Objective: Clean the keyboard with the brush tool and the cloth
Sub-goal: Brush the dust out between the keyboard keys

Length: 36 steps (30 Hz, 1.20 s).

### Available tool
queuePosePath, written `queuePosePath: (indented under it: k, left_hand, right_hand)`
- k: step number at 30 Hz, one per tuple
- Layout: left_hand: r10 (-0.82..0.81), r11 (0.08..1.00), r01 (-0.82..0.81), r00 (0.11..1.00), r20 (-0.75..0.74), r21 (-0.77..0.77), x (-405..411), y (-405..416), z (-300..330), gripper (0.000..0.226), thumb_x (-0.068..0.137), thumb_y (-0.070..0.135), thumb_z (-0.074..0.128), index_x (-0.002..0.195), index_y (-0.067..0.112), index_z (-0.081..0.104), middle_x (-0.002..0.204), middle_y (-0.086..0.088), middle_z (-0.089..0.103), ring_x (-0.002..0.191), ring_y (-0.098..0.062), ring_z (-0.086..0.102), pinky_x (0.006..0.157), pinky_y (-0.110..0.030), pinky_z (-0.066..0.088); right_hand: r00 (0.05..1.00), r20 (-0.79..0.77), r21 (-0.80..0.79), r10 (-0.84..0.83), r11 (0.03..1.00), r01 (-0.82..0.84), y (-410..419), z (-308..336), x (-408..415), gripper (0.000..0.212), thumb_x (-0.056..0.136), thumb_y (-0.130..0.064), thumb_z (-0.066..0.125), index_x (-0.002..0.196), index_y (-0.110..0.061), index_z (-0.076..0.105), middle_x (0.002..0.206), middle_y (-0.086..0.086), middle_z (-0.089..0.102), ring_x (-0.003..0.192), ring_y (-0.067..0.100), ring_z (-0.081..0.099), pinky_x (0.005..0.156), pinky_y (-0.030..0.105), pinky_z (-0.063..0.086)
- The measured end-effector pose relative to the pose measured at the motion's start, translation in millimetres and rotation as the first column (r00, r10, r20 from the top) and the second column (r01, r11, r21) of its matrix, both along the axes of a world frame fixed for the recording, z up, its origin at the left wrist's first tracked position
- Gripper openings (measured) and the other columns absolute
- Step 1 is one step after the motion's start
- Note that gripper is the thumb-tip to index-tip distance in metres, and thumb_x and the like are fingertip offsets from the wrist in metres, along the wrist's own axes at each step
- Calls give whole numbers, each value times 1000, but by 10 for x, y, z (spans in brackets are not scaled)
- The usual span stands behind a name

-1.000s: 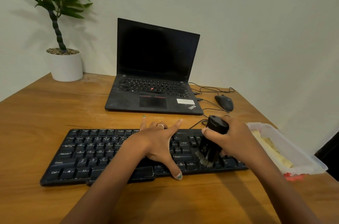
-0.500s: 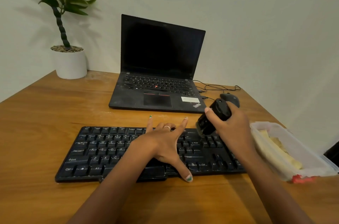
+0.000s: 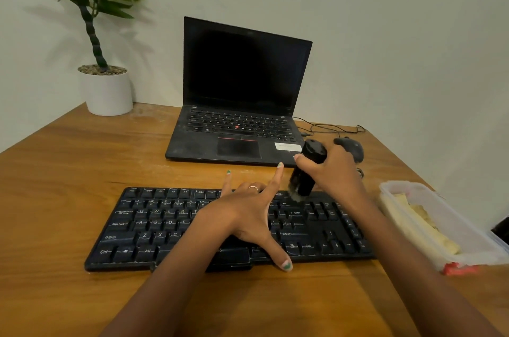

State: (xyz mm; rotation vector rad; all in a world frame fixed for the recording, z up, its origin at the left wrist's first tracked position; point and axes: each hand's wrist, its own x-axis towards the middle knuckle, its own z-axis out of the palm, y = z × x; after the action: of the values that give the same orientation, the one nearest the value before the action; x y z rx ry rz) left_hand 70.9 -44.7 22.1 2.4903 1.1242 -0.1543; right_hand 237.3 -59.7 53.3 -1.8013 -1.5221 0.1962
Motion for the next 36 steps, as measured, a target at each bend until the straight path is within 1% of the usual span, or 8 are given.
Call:
queuePosePath:
  k: [5, 9, 13, 19, 22, 24, 29, 36]
  left_hand:
    - [-3, 1000, 3, 1000, 3, -4, 0, 6, -9, 147, 59, 72, 75, 131, 38, -48, 163, -6, 2, 149, -25, -8, 111, -60, -20]
    - [-3, 1000, 3, 1000, 14, -6, 0, 11, -16, 147, 57, 73, 75, 131, 39, -48, 163, -5, 1, 149, -25, -8, 111, -60, -21]
    - [-6, 1000, 5, 1000, 7, 15, 3, 16, -26, 147, 57, 75, 74, 132, 38, -47, 163, -3, 4, 149, -23, -6, 110, -60, -22]
    - [-3, 1000, 3, 1000, 6, 4, 5, 11, -13, 146, 58, 73, 74, 132, 38, -47, 163, -5, 2, 149, -24, -8, 111, -59, -22]
    - [-3, 1000, 3, 1000, -1, 11, 5, 7, -7, 146, 59, 74, 74, 133, 38, -46, 163, -6, 2, 149, -24, -7, 111, -59, -22]
    - [-4, 1000, 4, 1000, -6, 14, 8, 6, -7, 146, 59, 74, 74, 133, 37, -46, 163, -5, 2, 149, -24, -8, 111, -59, -22]
    - [4, 1000, -4, 1000, 7, -3, 6, 0, -4, 146, 59, 73, 75, 134, 37, -46, 163, -5, 2, 149, -24, -8, 111, -58, -22]
    - [-1, 1000, 1, 1000, 1, -3, 8, 3, 4, 146, 59, 72, 74, 133, 37, -46, 163, -6, 2, 149, -24, -8, 110, -58, -23]
  right_hand:
    - [991, -125, -48, 56, 997, -63, 1, -11, 31, 24, 84, -31, 66, 83, -8, 60, 69, 4, 65, 59, 16, 63, 57, 31, 55]
    - [999, -39, 53, -22, 998, 24, 39, -74, 53, 20, 83, -33, 65, 80, -16, 56, 78, 5, 65, 73, 19, 63, 68, 38, 56]
    - [983, -178, -51, 41, 997, -51, 31, -78, 54, 19, 85, -33, 64, 76, -18, 56, 66, 5, 65, 44, 8, 57, 45, 22, 49]
    - [998, -60, 101, -12, 995, 19, 77, -135, -9, 23, 84, -33, 64, 83, -10, 60, 76, 7, 65, 71, 20, 63, 63, 35, 53]
    - [998, -40, -67, 42, 997, -45, 57, -32, 35, 19, 85, -31, 63, 74, -22, 50, 65, 0, 62, 50, 10, 61, 46, 21, 50]
    - [996, -70, -52, 62, 996, -66, 55, -24, 26, 18, 85, -31, 63, 75, -21, 52, 62, 0, 62, 42, 5, 58, 39, 16, 47]
    - [978, -208, 137, 7, 990, 22, 23, -263, -86, 22, 86, -37, 62, 85, -14, 61, 74, 4, 66, 62, 17, 65, 53, 30, 55]
    - [993, -119, 13, 9, 1000, -7, 54, -126, -20, 18, 85, -34, 62, 76, -21, 54, 67, 4, 66, 54, 16, 64, 51, 31, 55]
